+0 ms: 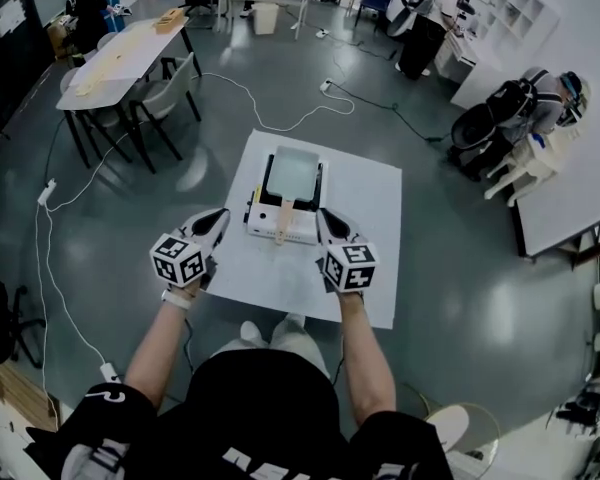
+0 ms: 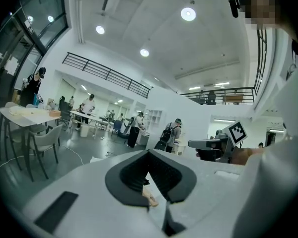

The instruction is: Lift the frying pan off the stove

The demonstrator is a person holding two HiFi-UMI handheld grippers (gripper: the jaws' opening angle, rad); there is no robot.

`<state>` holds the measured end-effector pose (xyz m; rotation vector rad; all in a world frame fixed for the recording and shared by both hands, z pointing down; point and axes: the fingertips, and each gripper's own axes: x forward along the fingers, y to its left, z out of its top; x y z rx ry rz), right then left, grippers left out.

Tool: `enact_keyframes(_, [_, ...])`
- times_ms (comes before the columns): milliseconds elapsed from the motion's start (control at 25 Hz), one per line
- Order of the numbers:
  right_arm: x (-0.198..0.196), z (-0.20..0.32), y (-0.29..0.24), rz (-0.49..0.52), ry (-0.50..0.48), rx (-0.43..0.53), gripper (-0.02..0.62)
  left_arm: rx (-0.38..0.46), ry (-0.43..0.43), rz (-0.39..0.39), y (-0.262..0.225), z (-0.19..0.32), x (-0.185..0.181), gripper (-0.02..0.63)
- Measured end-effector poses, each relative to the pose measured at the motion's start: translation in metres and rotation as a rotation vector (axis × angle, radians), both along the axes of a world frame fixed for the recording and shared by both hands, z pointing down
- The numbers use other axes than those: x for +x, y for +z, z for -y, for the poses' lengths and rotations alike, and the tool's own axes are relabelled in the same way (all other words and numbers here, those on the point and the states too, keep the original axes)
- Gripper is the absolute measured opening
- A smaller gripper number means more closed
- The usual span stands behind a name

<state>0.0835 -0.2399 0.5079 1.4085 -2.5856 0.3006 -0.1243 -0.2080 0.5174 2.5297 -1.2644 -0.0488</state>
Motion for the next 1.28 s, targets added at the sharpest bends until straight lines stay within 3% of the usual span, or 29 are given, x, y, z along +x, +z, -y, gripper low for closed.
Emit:
enact_keyframes(560, [0.004,0.028,0.016,0.032,0.026,-0.001,-0.006,-0.007,0.073,0.011,0.016,0.029,0.021,-0.003])
enact_keyframes(1280, [0.003,0.062,0.040,0.048,0.014,-0.054,-0.005,-0.051,0.103,0.014,0.039,0.058,0.035,-0.002])
